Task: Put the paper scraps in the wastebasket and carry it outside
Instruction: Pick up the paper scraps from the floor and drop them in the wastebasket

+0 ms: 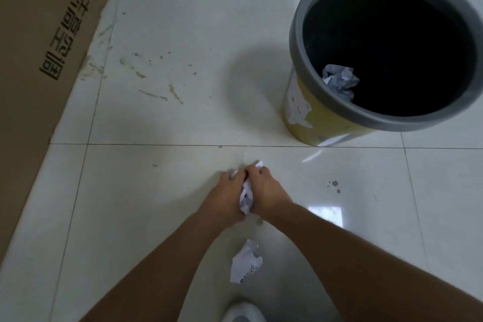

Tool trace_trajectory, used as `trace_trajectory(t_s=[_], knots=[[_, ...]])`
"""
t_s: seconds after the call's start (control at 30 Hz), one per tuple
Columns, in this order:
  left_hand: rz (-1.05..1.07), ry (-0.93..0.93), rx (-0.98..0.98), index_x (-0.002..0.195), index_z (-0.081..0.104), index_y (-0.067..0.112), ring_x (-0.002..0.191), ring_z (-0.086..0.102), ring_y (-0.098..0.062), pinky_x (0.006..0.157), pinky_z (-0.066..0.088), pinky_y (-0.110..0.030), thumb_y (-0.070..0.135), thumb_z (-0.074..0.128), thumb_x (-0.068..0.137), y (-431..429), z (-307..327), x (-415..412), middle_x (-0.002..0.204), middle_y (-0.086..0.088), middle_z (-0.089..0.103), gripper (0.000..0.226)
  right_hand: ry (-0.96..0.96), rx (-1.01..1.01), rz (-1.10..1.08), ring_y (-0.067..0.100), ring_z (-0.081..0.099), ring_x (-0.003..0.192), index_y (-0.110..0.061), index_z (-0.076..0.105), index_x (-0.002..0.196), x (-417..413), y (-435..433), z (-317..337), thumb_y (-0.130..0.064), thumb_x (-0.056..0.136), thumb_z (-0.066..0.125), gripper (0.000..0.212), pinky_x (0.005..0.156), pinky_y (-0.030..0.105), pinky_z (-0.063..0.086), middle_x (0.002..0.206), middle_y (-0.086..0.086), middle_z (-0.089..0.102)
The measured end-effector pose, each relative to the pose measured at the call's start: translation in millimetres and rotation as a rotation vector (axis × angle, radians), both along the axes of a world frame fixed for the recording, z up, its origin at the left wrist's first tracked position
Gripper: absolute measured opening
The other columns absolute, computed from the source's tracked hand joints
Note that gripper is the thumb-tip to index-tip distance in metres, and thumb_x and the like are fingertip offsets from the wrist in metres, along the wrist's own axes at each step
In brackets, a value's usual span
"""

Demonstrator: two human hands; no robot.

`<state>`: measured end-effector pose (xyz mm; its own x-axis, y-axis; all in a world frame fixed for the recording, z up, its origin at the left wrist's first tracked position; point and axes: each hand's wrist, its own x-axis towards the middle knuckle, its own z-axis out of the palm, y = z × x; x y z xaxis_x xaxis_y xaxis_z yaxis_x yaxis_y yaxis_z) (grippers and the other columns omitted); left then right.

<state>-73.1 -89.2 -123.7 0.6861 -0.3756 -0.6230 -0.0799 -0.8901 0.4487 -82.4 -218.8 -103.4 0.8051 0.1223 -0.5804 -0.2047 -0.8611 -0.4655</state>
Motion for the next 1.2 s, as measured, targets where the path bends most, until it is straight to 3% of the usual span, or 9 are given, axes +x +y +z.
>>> trace_trajectory(t_s=[0.17, 0.23, 0.37, 0.57, 0.73, 0.9, 1.0, 1.1, 1.2], knots=[[0.148, -0.064, -0.123, 0.138, 0.044, 0.02, 0.109, 0.057, -0.027, 0.083, 0.039, -0.024, 0.028, 0.06, 0.077, -1.9, 3.3, -1.5, 0.119, -0.008, 0.061, 0.064, -0.048, 0.045, -0.032, 0.031, 0.057, 0.104, -0.008, 0.048, 0.121, 4.7, 0.9, 8.7, -0.009, 0.083, 0.061, 0.041, 0.083, 0.036, 0.048, 0.118, 0.014, 0.053], [0.223, -0.126, -0.166, 0.12, 0.051, 0.017, 0.09, 0.056, -0.023, 0.07, 0.036, -0.025, 0.026, 0.063, 0.076, 0.8, 20.3, 5.7, 0.099, -0.007, 0.058, 0.046, -0.103, 0.061, -0.039, 0.031, 0.057, 0.102, -0.009, 0.05, 0.119, 14.0, -0.2, 22.6, -0.009, 0.082, 0.062, 0.039, 0.082, 0.036, 0.048, 0.116, 0.013, 0.053], [0.294, -0.29, -0.241, 0.105, 0.054, 0.013, 0.077, 0.048, -0.017, 0.058, 0.033, -0.027, 0.021, 0.071, 0.072, 4.4, 65.2, 29.9, 0.093, -0.007, 0.058, 0.038, -0.231, 0.058, -0.026, 0.03, 0.058, 0.1, -0.008, 0.052, 0.116, 41.4, 3.8, 61.5, -0.01, 0.086, 0.059, 0.032, 0.08, 0.034, 0.048, 0.114, 0.014, 0.055], [0.219, -0.647, -0.174, 0.106, 0.056, 0.011, 0.081, 0.049, -0.023, 0.068, 0.034, -0.027, 0.023, 0.067, 0.077, 0.6, 170.3, 92.7, 0.093, -0.006, 0.057, 0.033, -0.512, 0.081, 0.0, 0.034, 0.059, 0.096, -0.005, 0.051, 0.112, 100.0, -1.6, 172.4, -0.008, 0.086, 0.057, 0.027, 0.079, 0.04, 0.05, 0.11, 0.018, 0.056], [0.095, -0.869, -0.206, 0.101, 0.055, 0.012, 0.083, 0.052, -0.023, 0.067, 0.036, -0.028, 0.035, 0.061, 0.082, -50.8, 264.1, 142.5, 0.091, -0.005, 0.057, 0.031, -0.708, 0.062, -0.071, 0.028, 0.058, 0.094, -0.007, 0.053, 0.104, 133.6, -51.4, 267.6, -0.008, 0.085, 0.064, 0.022, 0.072, 0.027, 0.034, 0.105, 0.014, 0.057], [-0.008, -0.72, -0.392, 0.105, 0.051, 0.016, 0.08, 0.054, -0.026, 0.058, 0.036, -0.029, 0.026, 0.071, 0.078, -123.7, 294.3, 134.6, 0.096, -0.005, 0.05, 0.035, -0.671, -0.005, -0.228, 0.026, 0.059, 0.081, -0.004, 0.054, 0.102, 121.1, -123.6, 282.3, -0.012, 0.08, 0.069, 0.028, 0.06, 0.025, 0.037, 0.095, 0.013, 0.063], [-0.056, -0.681, -0.404, 0.102, 0.047, 0.022, 0.074, 0.049, -0.017, 0.054, 0.032, -0.018, 0.029, 0.069, 0.081, -151.0, 291.9, 131.8, 0.09, 0.003, 0.042, 0.031, -0.647, -0.051, -0.274, 0.015, 0.05, 0.068, -0.009, 0.052, 0.093, 110.9, -148.2, 276.6, -0.014, 0.078, 0.067, 0.023, 0.053, 0.014, 0.032, 0.078, -0.001, 0.054], [-0.084, -0.686, -0.385, 0.107, 0.048, 0.021, 0.085, 0.05, -0.018, 0.065, 0.041, -0.025, 0.031, 0.067, 0.081, -166.8, 288.1, 128.6, 0.091, 0.005, 0.043, 0.034, -0.636, -0.093, -0.272, 0.005, 0.038, 0.054, -0.02, 0.039, 0.076, 110.7, -162.4, 264.2, -0.029, 0.073, 0.053, 0.017, 0.061, 0.022, 0.045, 0.061, -0.01, 0.038], [-0.092, -0.659, -0.358, 0.118, 0.048, 0.019, 0.1, 0.056, -0.027, 0.073, 0.046, -0.033, 0.027, 0.069, 0.078, -174.2, 285.2, 128.4, 0.108, -0.007, 0.052, 0.046, -0.677, -0.116, -0.328, 0.008, 0.042, 0.059, -0.011, 0.052, 0.089, 108.7, -170.8, 262.1, -0.024, 0.08, 0.058, 0.017, 0.063, 0.026, 0.038, 0.07, -0.006, 0.05]])
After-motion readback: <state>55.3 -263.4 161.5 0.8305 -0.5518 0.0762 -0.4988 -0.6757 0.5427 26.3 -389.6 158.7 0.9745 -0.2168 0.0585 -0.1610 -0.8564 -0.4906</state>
